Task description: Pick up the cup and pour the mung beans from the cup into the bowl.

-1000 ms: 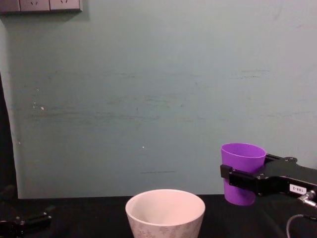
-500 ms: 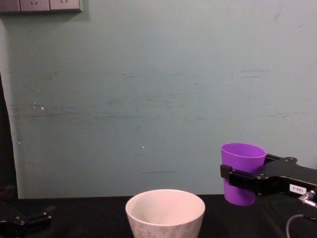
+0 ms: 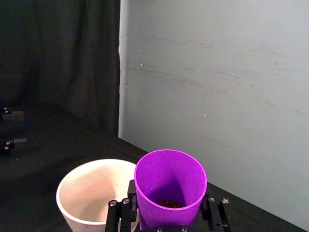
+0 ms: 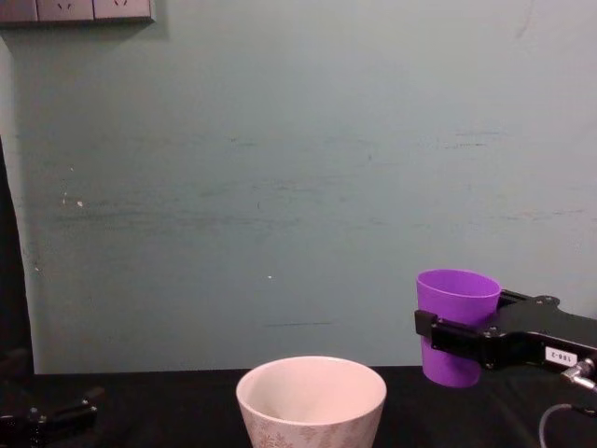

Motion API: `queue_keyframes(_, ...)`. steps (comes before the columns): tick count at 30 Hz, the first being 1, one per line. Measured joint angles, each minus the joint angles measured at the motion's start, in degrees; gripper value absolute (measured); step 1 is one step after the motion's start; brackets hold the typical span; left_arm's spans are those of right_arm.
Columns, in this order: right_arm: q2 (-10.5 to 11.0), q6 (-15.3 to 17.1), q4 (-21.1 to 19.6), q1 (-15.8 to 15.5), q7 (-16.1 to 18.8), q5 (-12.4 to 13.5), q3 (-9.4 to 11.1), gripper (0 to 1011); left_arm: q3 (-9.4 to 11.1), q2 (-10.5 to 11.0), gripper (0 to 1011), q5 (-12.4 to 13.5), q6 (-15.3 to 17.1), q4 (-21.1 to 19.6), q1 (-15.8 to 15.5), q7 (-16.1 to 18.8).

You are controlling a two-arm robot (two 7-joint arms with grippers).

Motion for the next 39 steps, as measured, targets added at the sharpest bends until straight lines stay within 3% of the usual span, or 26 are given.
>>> queue_keyframes(39,0.0,0.0,0.0,0.0,0.0,0.0,0.0,731,0.0,0.0,1011,0.0,0.0,0.0,0.0,0.0)
